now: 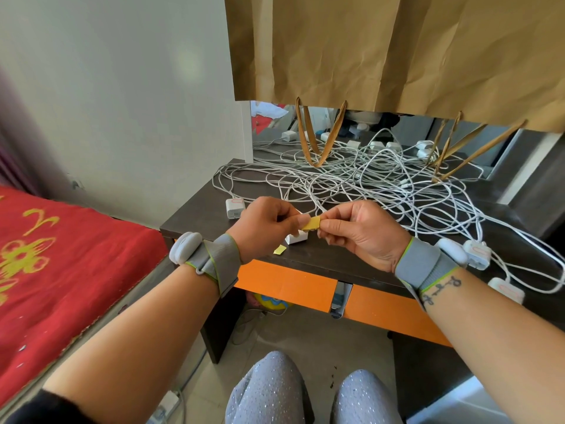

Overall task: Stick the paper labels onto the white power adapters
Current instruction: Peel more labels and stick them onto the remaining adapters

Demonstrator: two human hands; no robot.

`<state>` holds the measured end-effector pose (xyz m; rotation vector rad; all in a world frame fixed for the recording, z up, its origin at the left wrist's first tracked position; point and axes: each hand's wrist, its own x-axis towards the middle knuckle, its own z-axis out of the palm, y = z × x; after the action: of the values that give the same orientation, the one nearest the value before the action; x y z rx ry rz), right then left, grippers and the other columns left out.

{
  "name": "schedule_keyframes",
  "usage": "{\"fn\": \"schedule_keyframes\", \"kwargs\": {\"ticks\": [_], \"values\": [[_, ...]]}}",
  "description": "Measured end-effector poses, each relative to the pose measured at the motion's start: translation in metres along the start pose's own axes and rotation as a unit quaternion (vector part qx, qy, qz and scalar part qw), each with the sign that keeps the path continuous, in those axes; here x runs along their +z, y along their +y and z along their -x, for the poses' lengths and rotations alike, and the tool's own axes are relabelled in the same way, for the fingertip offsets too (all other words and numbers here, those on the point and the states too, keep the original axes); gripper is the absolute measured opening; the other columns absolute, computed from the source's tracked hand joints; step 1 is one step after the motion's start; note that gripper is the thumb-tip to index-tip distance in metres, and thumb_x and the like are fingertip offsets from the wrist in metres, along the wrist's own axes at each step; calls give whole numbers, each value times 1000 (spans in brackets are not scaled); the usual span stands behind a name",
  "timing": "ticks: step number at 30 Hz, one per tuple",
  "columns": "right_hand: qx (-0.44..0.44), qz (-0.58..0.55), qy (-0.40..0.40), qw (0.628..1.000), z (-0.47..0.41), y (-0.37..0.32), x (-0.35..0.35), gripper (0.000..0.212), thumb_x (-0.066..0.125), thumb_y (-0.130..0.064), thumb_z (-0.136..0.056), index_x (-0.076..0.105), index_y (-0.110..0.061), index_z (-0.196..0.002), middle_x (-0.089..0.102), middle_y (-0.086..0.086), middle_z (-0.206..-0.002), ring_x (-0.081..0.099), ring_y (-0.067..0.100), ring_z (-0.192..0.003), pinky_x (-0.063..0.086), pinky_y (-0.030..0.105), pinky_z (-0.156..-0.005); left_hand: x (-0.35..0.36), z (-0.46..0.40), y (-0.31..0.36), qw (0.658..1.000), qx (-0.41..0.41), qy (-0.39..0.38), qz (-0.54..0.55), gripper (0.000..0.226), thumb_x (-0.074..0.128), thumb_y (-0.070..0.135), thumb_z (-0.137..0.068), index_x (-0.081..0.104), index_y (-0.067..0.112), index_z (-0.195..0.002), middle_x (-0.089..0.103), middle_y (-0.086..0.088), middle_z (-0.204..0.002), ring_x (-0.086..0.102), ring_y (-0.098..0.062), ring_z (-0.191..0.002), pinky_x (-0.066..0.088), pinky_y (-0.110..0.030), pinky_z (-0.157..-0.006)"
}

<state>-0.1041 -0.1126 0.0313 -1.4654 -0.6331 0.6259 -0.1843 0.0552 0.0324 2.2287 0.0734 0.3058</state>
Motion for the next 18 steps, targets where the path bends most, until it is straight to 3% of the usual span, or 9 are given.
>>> {"fn": "schedule_keyframes", "kwargs": {"ticks": [4,10,13,18], "values": [[-7,30,11,999,1,0,-1,13,58,5,-82,65,-4,-77,64,4,-60,55,9,-52,45,14,-49,-1,0,1,1000,1,6,2,30,60,34,-87,69,7,-77,66,-28,-77,52,-25,-61,47,-37,-58],[-7,48,25,998,0,-2,2,13,58,6,-82,64,-4,-75,60,10,-63,53,10,-50,44,14,-48,-1,1,3,1000,0,3,14,29,59,33,-88,66,11,-71,61,-24,-69,45,-17,-54,39,-28,-54],[-5,45,26,999,0,-3,3,13,56,6,-83,62,-3,-75,58,12,-65,51,8,-48,43,14,-46,0,1,3,1000,2,6,12,27,60,33,-88,67,10,-74,63,-24,-72,48,-19,-58,41,-32,-58],[-7,28,34,999,-2,-1,6,15,54,5,-85,62,-4,-75,55,12,-66,48,10,-50,39,13,-44,3,3,3,995,32,93,15,10,72,35,-77,66,27,-75,63,7,-71,50,-7,-57,46,-31,-61]]}}
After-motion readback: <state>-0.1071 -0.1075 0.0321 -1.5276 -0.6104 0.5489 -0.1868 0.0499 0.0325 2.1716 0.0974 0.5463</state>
